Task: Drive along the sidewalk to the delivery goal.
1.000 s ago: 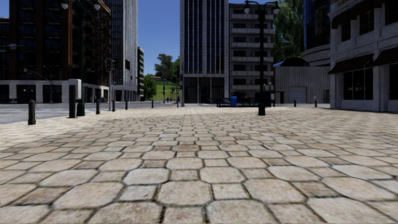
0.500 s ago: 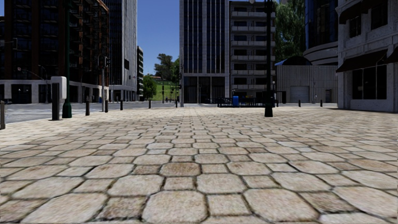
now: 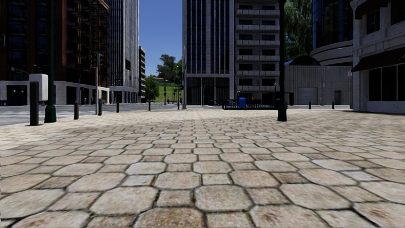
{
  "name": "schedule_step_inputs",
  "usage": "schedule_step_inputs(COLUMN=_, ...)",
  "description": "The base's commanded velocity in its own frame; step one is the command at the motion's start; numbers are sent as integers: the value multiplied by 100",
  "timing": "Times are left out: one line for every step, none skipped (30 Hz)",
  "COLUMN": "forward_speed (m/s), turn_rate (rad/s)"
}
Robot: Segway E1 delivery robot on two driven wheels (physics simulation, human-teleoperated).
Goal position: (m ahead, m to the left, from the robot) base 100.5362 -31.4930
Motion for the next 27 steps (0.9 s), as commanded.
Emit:
schedule_step_inputs(forward_speed=200, turn_rate=0)
schedule_step_inputs(forward_speed=200, turn_rate=0)
schedule_step_inputs(forward_speed=200, turn_rate=0)
schedule_step_inputs(forward_speed=200, turn_rate=0)
schedule_step_inputs(forward_speed=200, turn_rate=0)
schedule_step_inputs(forward_speed=200, turn_rate=0)
schedule_step_inputs(forward_speed=200, turn_rate=0)
schedule_step_inputs(forward_speed=200, turn_rate=0)
schedule_step_inputs(forward_speed=200, turn_rate=0)
schedule_step_inputs(forward_speed=200, turn_rate=0)
schedule_step_inputs(forward_speed=200, turn_rate=0)
schedule_step_inputs(forward_speed=200, turn_rate=0)
schedule_step_inputs(forward_speed=200, turn_rate=0)
schedule_step_inputs(forward_speed=200, turn_rate=0)
schedule_step_inputs(forward_speed=200, turn_rate=0)
schedule_step_inputs(forward_speed=200, turn_rate=0)
schedule_step_inputs(forward_speed=200, turn_rate=0)
schedule_step_inputs(forward_speed=200, turn_rate=0)
schedule_step_inputs(forward_speed=200, turn_rate=0)
schedule_step_inputs(forward_speed=200, turn_rate=0)
schedule_step_inputs(forward_speed=200, turn_rate=0)
schedule_step_inputs(forward_speed=200, turn_rate=0)
schedule_step_inputs(forward_speed=200, turn_rate=0)
schedule_step_inputs(forward_speed=200, turn_rate=0)
schedule_step_inputs(forward_speed=200, turn_rate=0)
schedule_step_inputs(forward_speed=200, turn_rate=0)
schedule_step_inputs(forward_speed=200, turn_rate=0)
